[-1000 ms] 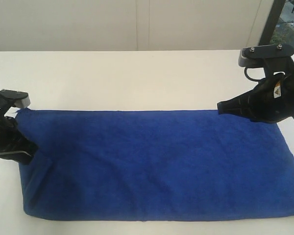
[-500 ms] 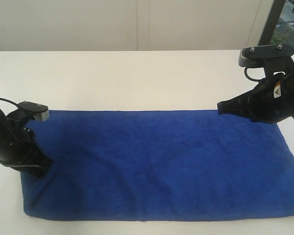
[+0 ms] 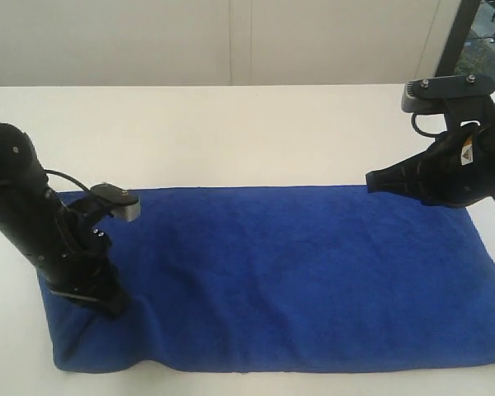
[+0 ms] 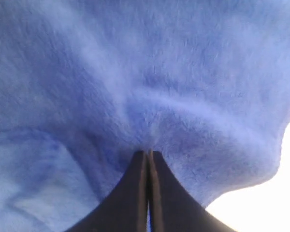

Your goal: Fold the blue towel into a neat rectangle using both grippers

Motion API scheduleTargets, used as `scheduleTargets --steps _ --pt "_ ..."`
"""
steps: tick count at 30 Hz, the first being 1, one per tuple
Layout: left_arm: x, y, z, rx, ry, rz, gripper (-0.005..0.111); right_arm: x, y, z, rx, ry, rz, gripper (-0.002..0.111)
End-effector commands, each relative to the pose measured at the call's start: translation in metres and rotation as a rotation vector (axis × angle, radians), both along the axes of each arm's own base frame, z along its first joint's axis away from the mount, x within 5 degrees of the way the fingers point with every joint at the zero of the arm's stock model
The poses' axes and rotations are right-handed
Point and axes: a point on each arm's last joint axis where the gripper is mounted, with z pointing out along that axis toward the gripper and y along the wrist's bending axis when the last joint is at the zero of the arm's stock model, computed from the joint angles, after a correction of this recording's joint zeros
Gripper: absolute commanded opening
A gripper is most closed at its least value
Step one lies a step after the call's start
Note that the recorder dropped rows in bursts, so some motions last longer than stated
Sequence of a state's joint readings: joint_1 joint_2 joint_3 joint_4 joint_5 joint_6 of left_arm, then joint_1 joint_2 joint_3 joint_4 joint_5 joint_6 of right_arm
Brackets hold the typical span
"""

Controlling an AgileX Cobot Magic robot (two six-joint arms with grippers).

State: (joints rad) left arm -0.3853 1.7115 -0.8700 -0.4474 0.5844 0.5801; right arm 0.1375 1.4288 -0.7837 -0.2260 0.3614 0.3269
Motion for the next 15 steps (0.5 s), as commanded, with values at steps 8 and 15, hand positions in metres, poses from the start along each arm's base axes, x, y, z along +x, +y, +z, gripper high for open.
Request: scheduleTargets --steps 8,15 --pt "0.010 0.025 0.037 0.111 -0.105 0.139 0.000 0.000 -0.002 -0.001 -0.009 -0.006 0.007 0.000" --pt "0.019 0.043 0.023 0.118 -0.073 0.278 0.017 0.000 -0.002 -0.001 -0.009 -0.004 0.007 0.000"
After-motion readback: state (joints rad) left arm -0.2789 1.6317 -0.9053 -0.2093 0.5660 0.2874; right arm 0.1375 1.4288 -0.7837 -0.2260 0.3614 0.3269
